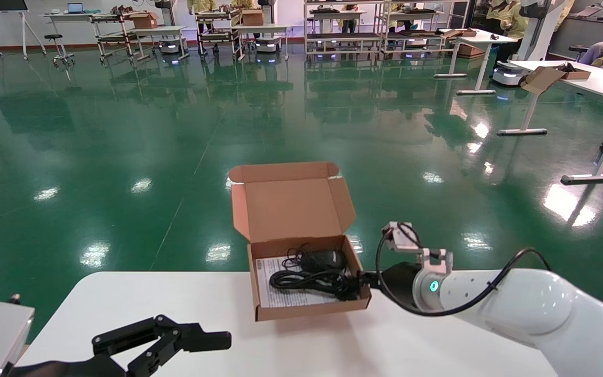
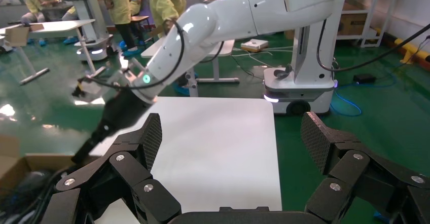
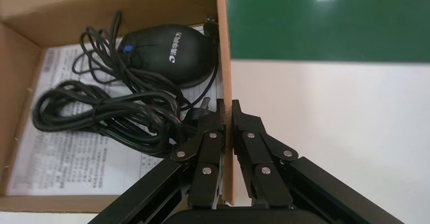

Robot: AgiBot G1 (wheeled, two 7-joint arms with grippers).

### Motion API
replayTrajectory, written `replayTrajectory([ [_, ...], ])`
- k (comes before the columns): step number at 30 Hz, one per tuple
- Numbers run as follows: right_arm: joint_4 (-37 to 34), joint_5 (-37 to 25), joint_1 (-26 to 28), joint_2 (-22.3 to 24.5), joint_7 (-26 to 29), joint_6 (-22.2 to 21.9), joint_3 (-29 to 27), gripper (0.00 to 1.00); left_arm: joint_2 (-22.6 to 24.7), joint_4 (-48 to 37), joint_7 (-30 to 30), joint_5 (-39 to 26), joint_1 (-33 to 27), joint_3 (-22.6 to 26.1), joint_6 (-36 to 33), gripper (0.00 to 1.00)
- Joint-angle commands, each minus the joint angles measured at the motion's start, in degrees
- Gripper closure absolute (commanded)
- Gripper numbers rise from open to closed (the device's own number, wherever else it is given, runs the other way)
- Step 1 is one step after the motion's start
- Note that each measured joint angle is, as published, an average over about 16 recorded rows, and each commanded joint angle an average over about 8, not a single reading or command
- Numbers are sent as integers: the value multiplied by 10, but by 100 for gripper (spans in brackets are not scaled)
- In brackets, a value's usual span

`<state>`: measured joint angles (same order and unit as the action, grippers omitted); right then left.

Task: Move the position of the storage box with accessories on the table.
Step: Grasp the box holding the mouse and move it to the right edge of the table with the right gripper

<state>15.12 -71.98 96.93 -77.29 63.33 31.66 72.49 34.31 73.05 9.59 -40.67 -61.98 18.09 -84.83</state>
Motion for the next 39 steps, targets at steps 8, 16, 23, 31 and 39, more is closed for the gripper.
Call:
replayTrajectory([
  [8,-26,11,54,22,-39,57,-6,100,0,0,0,0,0,0,0,0],
  [16,-51,20,112,69,-93,144,-13,100,0,0,0,0,0,0,0,0],
  [23,-78,13,154,105,-138,190,-10,100,0,0,0,0,0,0,0,0],
  [31,-108,-2,200,130,-165,221,-1,100,0,0,0,0,0,1,0,0],
  [39,-134,-31,237,146,-178,245,19,100,0,0,0,0,0,1,0,0],
])
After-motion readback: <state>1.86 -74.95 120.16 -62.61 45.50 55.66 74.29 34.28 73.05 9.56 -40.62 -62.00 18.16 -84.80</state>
